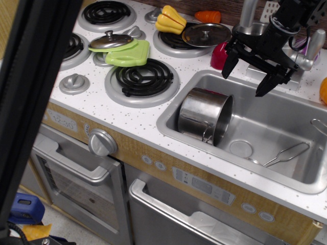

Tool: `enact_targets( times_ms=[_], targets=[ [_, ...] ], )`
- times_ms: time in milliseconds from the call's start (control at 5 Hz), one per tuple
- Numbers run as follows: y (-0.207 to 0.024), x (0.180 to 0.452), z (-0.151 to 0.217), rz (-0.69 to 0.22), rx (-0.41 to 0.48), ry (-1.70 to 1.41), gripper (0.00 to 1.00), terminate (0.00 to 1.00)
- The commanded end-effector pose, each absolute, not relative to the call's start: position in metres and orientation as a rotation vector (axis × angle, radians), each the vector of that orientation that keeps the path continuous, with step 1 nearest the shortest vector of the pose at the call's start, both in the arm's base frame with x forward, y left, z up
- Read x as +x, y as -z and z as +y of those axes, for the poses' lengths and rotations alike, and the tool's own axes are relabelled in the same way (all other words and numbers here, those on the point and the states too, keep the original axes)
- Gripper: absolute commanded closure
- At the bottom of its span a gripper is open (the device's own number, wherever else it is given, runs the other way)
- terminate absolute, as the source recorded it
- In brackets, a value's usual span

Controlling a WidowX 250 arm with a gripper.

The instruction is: Flip pot upright in sink

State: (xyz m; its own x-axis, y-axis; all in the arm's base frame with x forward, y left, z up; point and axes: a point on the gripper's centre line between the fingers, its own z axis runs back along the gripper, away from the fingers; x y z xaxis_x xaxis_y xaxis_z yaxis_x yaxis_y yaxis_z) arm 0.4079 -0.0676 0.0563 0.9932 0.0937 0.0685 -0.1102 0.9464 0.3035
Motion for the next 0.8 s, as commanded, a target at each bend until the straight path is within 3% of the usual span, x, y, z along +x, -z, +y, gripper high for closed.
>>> enact_targets(
  times_ms=[0,200,600],
  targets=[
    [-0.056,0.408,-0.068,-0.053,0.312,-0.104,0.00,0.00],
    [-0.055,0.403,-0.068,-0.094,0.457,-0.076,0.00,0.00],
    [-0.044,0.397,-0.061,-0.175,0.640,-0.057,0.00,0.00]
  ],
)
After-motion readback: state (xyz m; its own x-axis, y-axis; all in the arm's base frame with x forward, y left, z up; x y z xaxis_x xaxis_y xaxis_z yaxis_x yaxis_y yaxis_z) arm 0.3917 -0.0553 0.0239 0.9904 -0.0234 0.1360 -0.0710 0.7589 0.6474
